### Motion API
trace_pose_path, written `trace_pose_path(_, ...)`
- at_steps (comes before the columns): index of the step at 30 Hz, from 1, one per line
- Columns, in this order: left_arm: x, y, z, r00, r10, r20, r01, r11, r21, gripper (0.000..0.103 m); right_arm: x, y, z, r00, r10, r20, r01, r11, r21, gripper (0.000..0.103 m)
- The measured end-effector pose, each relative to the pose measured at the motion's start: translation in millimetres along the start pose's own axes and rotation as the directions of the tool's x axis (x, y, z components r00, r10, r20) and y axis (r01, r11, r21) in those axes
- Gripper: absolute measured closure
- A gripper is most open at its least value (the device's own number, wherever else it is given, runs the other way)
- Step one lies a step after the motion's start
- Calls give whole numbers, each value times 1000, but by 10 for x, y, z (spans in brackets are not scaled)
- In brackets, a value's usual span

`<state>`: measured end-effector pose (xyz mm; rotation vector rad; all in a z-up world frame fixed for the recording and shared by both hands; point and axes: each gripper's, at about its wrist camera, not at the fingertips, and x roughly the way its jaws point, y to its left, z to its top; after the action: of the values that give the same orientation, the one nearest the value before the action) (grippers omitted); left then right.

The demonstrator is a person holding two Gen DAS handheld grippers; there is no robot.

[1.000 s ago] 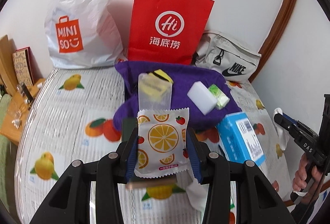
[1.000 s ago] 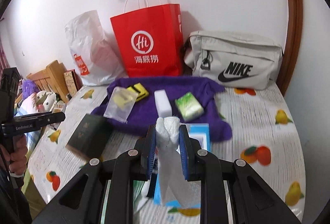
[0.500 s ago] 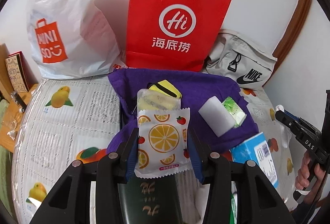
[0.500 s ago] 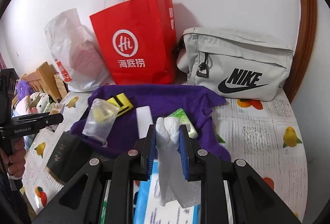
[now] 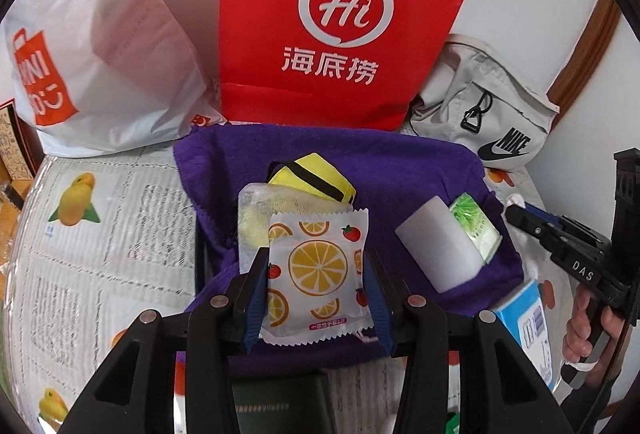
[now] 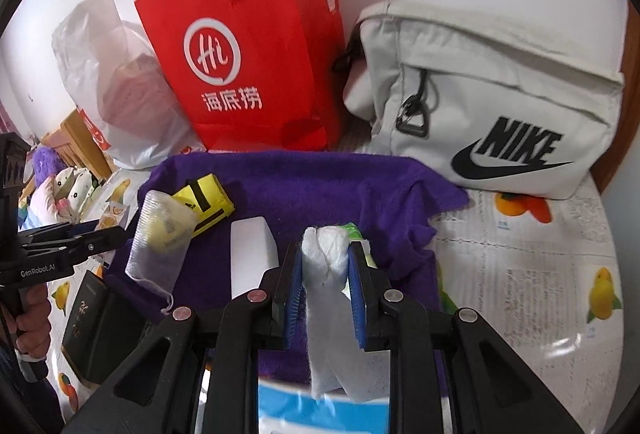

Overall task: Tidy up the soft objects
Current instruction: 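Lower the packet onto the mesh bag with the left gripper while the right releases the glove on the towel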

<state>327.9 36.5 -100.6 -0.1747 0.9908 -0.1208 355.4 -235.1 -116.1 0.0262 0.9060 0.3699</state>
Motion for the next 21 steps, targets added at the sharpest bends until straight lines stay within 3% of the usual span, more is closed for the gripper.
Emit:
trace_pose_path(10,288,10,92,999,7,-49,-7,1000,1,57,397,0,3,996,-7,-92,4,999,-33,79)
trace_pose_path(13,336,-1,104,998,5,-55,-5,1000,6,54,466,-29,-1,993,-6,-117,3,1000,-22,79)
trace_pose_path(14,343,-3,107,999,3,-54,-3,1000,4,48,466,-41,0,993,0,-115,-2,1000,-16,79)
trace_pose_path(16,359,4,119,999,-6,-54,6,1000,-8,41,448,-55,8,995,5,-104,-6,1000,-12,73)
trace_pose_path(18,373,9,124,998,-7,-57,6,1000,-23,29,424,-64,11,996,-1,-93,0,1000,-15,52)
trace_pose_path(21,384,-12,123,998,2,-62,-3,1000,-28,28,372,-68,20,998,0,-70,-1,1000,-15,45)
